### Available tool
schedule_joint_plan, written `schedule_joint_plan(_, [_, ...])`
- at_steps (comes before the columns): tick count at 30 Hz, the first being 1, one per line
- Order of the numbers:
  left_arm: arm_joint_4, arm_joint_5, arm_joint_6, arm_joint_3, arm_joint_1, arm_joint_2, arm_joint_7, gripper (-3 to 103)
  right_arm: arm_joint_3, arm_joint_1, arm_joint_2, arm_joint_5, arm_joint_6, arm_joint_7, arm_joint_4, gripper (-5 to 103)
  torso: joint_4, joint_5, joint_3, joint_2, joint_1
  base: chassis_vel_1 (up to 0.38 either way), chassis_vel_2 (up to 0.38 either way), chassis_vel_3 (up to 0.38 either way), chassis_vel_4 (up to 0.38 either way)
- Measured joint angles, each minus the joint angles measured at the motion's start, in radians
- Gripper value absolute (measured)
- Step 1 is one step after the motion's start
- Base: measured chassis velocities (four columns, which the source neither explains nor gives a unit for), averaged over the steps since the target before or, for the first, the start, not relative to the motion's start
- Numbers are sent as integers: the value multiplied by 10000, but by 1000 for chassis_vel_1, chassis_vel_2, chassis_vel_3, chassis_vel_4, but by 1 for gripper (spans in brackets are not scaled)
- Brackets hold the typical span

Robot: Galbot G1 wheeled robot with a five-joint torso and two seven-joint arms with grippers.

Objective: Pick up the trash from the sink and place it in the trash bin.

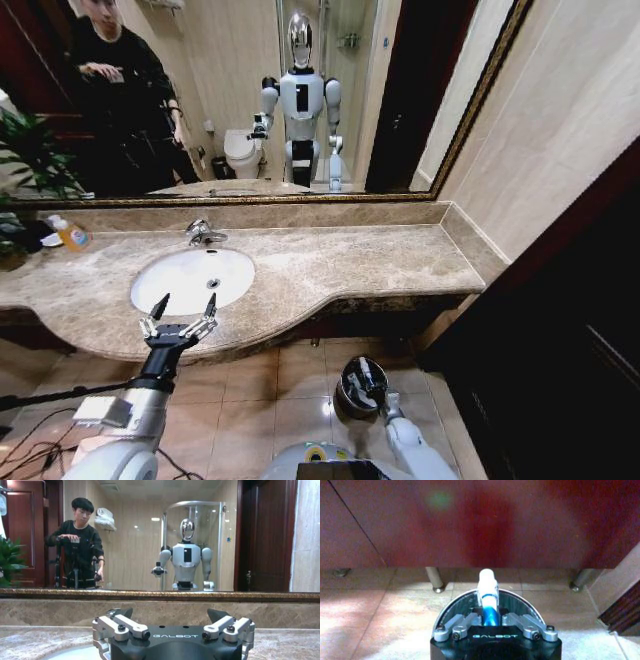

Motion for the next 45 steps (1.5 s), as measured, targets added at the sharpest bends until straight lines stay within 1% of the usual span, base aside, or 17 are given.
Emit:
schedule_joint_plan(2, [0,0,0,0,0,0,0,100,0,9,3,-12,4,51,-19,13,0,0,0,0,0,0,0,0,0])
schedule_joint_plan(3, [0,0,0,0,0,-1,0,100,-13,6,5,-16,4,154,-21,16,0,0,0,0,0,0,0,0,0])
schedule_joint_plan(4, [0,0,0,0,0,0,0,100,-29,-4,6,-13,4,201,-13,16,0,-1,-1,0,0,0,0,0,0])
schedule_joint_plan(5, [0,0,0,0,0,0,0,100,-44,-24,5,-11,4,242,5,22,0,0,0,0,0,0,0,0,0])
schedule_joint_plan(6, [0,0,0,0,0,0,0,100,-44,-24,5,-11,4,242,5,22,0,0,0,0,0,0,0,0,0])
schedule_joint_plan(8, [0,0,0,0,0,-1,0,100,-84,-66,6,-8,1,354,85,33,0,0,-1,0,0,0,0,0,0])
schedule_joint_plan(9, [0,0,0,0,0,-1,0,100,-84,-66,6,-8,1,354,85,33,0,0,-1,0,0,0,0,0,0])
schedule_joint_plan(10, [0,0,0,0,0,0,0,100,-128,-100,12,-4,-3,463,160,44,0,0,-1,0,0,0,0,0,0])
schedule_joint_plan(13, [0,0,0,0,0,-1,0,100,-182,-145,10,0,-15,558,256,48,0,0,-1,0,0,0,0,0,0])
schedule_joint_plan(17, [0,0,0,0,0,0,0,100,-286,-216,-37,33,-50,648,456,71,0,0,0,0,0,0,0,0,0])
schedule_joint_plan(18, [0,0,0,0,0,0,0,100,-286,-216,-37,33,-50,648,456,71,0,0,0,0,0,0,0,0,0])
schedule_joint_plan(20, [0,0,0,0,0,-1,0,100,-373,-253,-89,104,-62,685,571,82,0,0,0,0,0,0,0,0,0])
schedule_joint_plan(23, [0,0,0,0,0,0,0,100,-432,-303,-140,172,-88,697,698,86,0,0,-1,0,0,0,0,0,0])
schedule_joint_plan(25, [0,0,0,0,0,0,0,100,-467,-355,-200,273,-154,721,859,96,0,0,-1,0,0,0,0,0,0])
schedule_joint_plan(26, [0,0,0,0,0,0,0,100,-467,-391,-232,296,-163,756,947,99,0,1,-1,0,0,0,0,0,0])
schedule_joint_plan(33, [0,0,0,0,0,-1,0,100,-175,-850,-346,404,-147,889,1368,100,-2,0,-1,1,-1,0,0,0,0])
schedule_joint_plan(45, [0,0,0,0,0,0,0,100,-182,-666,-268,424,-203,850,1387,100,2,2,0,0,-1,0,0,0,0])
